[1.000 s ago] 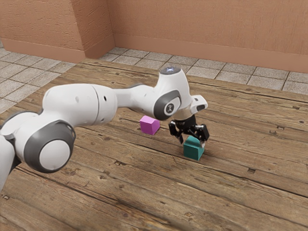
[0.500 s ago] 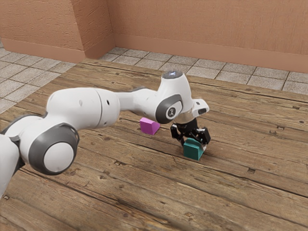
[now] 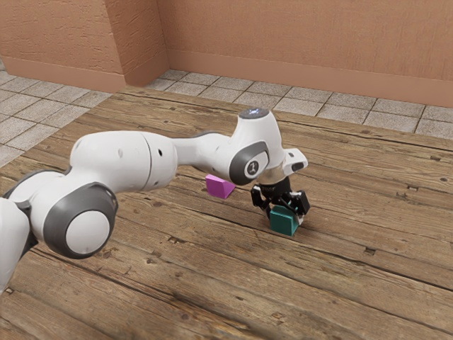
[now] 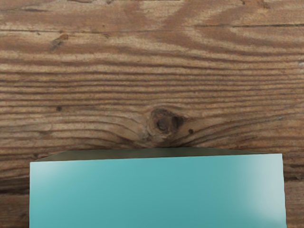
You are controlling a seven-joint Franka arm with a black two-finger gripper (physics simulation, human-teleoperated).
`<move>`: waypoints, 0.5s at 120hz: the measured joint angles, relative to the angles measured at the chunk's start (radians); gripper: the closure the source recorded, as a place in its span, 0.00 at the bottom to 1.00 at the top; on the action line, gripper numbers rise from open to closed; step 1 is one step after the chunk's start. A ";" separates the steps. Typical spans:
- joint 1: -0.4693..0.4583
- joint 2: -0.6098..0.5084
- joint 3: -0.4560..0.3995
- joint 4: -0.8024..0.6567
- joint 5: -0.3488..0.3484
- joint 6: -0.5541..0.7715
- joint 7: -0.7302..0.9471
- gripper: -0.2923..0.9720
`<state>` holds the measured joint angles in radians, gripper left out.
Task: Pick up the blue block with one arm, and put the blue block on the pink block with one arm
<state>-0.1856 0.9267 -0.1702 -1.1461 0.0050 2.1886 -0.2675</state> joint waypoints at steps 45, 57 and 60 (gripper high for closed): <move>0.002 -0.054 0.015 -0.043 0.016 0.001 -0.012 0.55; 0.004 -0.159 0.049 -0.146 0.021 0.001 -0.021 0.54; 0.011 -0.207 0.060 -0.193 0.023 0.001 -0.024 0.54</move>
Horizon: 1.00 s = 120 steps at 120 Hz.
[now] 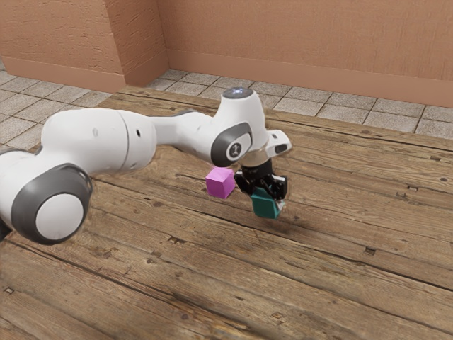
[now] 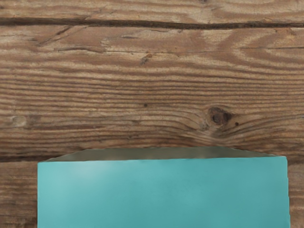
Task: Pick up the blue block with one arm, and put the blue block on the pink block with one arm
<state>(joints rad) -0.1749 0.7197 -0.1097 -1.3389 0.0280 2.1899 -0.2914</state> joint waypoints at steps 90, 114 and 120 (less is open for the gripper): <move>0.276 0.019 -0.080 0.120 0.149 -0.070 0.012 0.52; 0.275 0.056 -0.085 0.169 0.149 -0.076 0.029 0.52; 0.275 0.062 -0.086 0.180 0.150 -0.077 0.033 0.52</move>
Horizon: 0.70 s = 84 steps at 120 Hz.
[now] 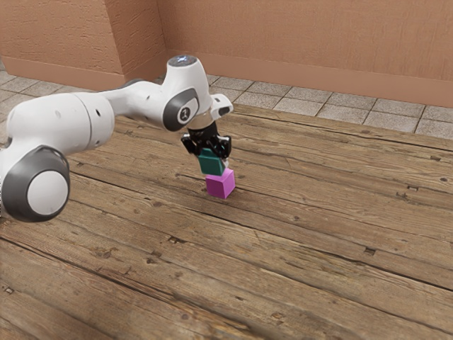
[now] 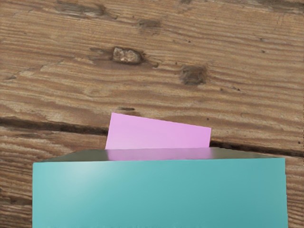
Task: Pick up the blue block with one arm, and put the blue block on the pink block with one arm
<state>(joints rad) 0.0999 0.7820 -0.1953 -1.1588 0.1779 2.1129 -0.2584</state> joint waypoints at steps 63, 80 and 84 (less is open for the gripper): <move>0.001 0.073 -0.011 0.081 0.001 0.003 0.043 0.53; 0.002 0.073 -0.014 0.080 0.001 0.005 0.063 0.53; 0.003 0.073 -0.013 0.080 0.001 0.005 0.068 0.53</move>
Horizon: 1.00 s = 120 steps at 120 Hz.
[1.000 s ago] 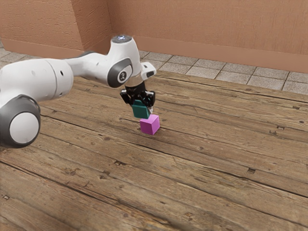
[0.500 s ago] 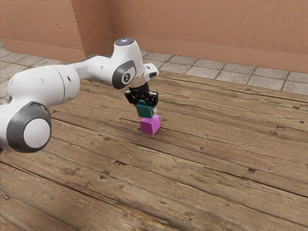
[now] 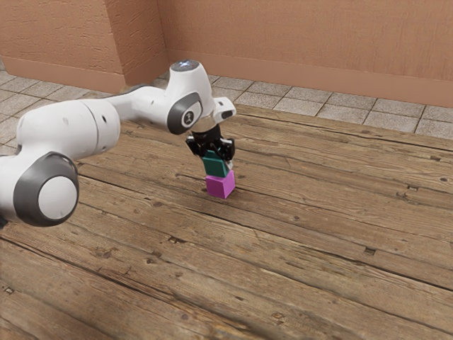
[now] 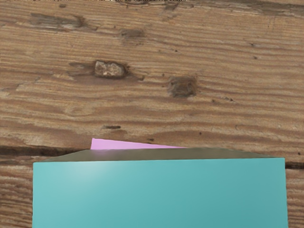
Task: Pick up the blue block with one arm, and put the blue block on the pink block with one arm
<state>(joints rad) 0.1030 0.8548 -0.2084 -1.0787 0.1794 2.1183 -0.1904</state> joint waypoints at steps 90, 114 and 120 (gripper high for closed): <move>0.003 -0.522 0.073 -0.366 -0.055 -0.035 0.015 0.25; 0.024 -0.776 0.184 -0.521 -0.147 -0.217 -0.236 0.24; 0.030 -0.813 0.186 -0.544 -0.154 -0.255 -0.289 0.24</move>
<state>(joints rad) 0.1333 0.0420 -0.0221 -1.6229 0.0254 1.8630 -0.4798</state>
